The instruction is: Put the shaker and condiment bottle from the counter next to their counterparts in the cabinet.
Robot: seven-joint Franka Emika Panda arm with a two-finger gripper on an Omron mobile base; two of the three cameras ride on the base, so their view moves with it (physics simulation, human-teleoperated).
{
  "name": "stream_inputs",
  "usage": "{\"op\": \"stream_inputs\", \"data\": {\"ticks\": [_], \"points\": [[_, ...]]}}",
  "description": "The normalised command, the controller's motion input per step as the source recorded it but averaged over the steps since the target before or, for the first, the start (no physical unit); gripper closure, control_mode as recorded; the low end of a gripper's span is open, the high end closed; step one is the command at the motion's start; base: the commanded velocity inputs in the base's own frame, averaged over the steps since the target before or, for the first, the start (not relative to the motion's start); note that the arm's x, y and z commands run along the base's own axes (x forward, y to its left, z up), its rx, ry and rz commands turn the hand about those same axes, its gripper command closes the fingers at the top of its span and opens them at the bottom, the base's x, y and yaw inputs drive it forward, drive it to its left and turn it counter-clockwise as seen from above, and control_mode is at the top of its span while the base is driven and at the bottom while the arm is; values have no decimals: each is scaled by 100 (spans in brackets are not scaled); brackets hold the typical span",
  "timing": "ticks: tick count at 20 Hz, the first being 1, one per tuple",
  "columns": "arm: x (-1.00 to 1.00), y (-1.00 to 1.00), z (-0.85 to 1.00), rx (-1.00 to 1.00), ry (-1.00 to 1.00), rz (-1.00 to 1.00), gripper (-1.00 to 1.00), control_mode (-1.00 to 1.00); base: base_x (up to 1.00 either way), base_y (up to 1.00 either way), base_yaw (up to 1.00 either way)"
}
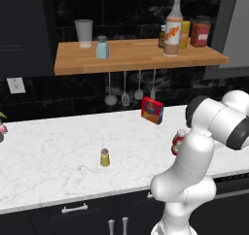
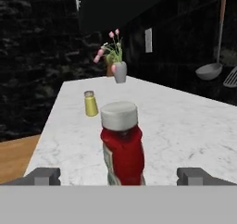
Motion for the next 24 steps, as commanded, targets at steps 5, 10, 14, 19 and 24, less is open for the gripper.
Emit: {"op": "stream_inputs", "data": {"ticks": [5, 10, 14, 19, 24], "points": [[0, 10, -1, 0, 2, 0, -100, -100, 0, 0, 0], [0, 36, -14, -1, 6, 0, -100, -100, 0, 0, 0], [1, 16, -6, -2, 1, 0, -100, -100, 0, 0, 0], [0, 5, -3, 0, 0, 0, -100, -100, 0, 0, 0], [2, 22, -6, 0, 0, 0, -100, -100, 0, 0, 0]]}}
